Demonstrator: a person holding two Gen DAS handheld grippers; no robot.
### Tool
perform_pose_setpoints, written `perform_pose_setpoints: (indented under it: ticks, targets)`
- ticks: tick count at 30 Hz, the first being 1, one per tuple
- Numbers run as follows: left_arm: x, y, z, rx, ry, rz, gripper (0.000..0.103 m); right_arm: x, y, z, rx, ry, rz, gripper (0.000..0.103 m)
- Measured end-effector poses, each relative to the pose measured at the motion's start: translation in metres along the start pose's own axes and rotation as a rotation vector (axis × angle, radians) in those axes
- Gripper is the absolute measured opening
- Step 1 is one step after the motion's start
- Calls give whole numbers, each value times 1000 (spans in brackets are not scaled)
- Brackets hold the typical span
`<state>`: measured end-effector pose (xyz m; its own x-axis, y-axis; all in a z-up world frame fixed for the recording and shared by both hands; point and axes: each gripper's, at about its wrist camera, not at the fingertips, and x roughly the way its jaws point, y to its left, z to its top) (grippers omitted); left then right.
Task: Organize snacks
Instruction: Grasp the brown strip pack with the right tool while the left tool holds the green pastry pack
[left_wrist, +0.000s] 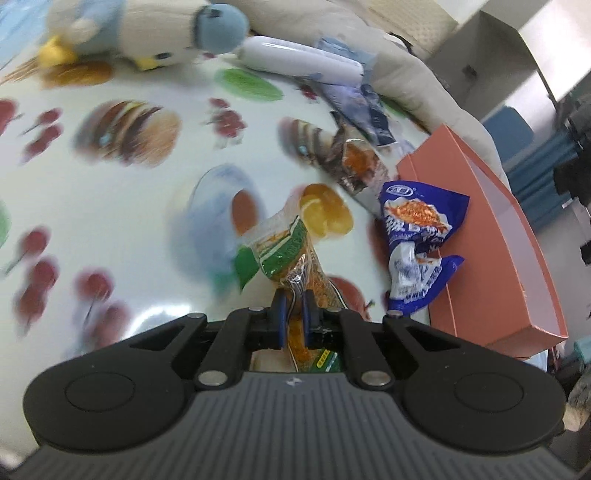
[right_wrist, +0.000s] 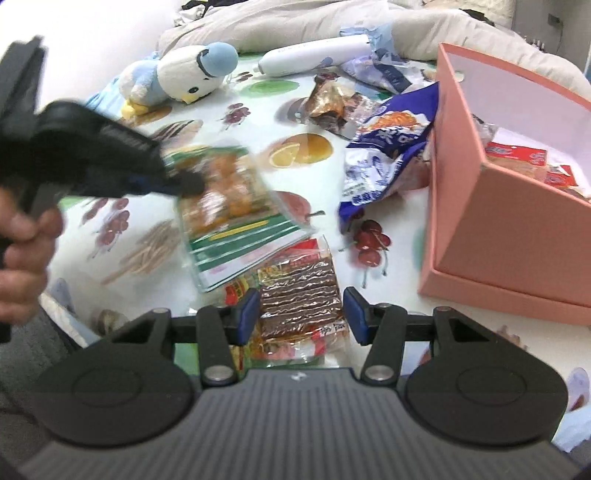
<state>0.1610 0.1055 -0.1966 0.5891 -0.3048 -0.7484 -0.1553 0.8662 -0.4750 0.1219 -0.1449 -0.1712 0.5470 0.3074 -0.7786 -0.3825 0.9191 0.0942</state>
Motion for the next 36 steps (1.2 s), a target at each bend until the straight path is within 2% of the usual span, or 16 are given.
perform_pose_setpoints:
  ticks: [7,9,11,13,14,15,16,19,24,27,30,33,36]
  targets:
    - [-31,16,-38,-79,-7,6,11,-8,-11,-11,62,-7,-23,53]
    - [-36,19,-45,-88,1,13,15,-8,-13,-14,69,0,-18,54]
    - [-39,22,-49,-98,7,28,25,-9,-14,-16,88,1,-7,54]
    - [-41,27,-51,-110,19,37,50,-11,-16,-17,106,-4,-2,55]
    - [-43,29,-51,-112,23,38,56,-11,-16,-17,109,-4,-5,56]
    - [-44,30,-50,-107,25,47,67,-11,-17,-17,111,-5,-8,62]
    - [-45,30,-49,-96,25,60,73,-12,-17,-17,113,-8,-8,66]
    - [-52,27,-45,-59,-16,122,75,-13,-18,-17,106,-14,12,67]
    - [-43,14,-34,90,-14,135,75,-8,-16,-16,77,-4,13,66]
    - [-34,7,-29,168,-5,112,75,-6,-16,-17,74,-2,3,66]
    - [-17,2,-26,234,41,93,76,-2,-19,-17,76,9,-9,66]
    - [-5,1,-25,279,69,92,88,2,-22,-19,80,20,-12,66]
    - [1,-5,-28,355,81,109,92,5,-20,-22,65,27,-6,68]
